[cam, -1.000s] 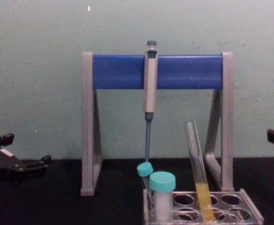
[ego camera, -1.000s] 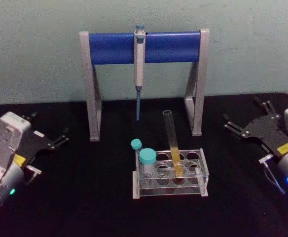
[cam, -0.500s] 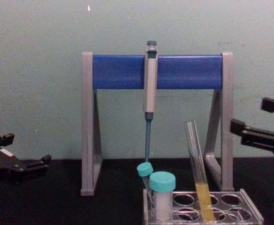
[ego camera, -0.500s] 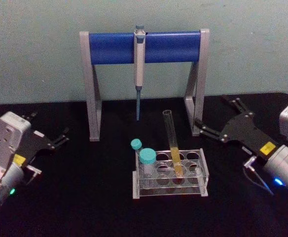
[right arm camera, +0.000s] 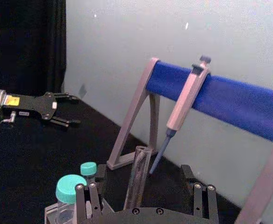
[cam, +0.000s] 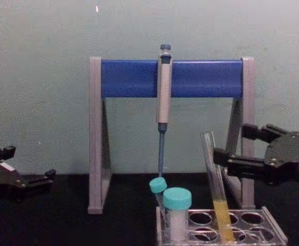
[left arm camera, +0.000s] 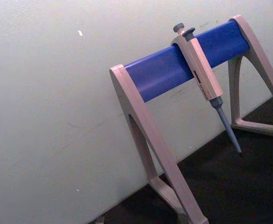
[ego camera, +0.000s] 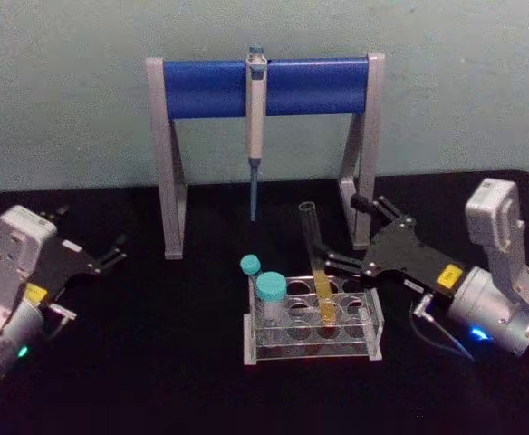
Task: Pick up the test tube from the test tube rack, shake it, then place it back into the test tube rack.
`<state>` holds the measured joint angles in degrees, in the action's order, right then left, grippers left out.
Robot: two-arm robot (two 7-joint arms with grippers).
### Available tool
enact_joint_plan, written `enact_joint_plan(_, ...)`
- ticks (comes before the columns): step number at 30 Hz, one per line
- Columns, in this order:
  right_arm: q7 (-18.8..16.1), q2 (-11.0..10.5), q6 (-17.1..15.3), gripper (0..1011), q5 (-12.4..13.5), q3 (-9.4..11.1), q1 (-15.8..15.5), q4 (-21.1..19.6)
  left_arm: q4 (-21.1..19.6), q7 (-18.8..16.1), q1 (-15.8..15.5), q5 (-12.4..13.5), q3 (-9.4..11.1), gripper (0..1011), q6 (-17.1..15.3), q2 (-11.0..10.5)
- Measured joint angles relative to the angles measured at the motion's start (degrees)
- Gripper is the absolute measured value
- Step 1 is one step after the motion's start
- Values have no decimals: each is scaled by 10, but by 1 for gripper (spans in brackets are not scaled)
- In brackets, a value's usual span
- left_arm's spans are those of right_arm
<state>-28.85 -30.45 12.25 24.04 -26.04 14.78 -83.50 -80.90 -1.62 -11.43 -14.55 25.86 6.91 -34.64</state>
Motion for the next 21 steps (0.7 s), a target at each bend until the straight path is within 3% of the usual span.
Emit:
enact_joint_plan(11,-33,18,-67,1000,2,-7,31,27,0,0,0,0,0,1001,0,0)
enact_joint_plan(21,-54,26,-125,1000,22,-6,50,42,0,0,0,0,0,1001,0,0)
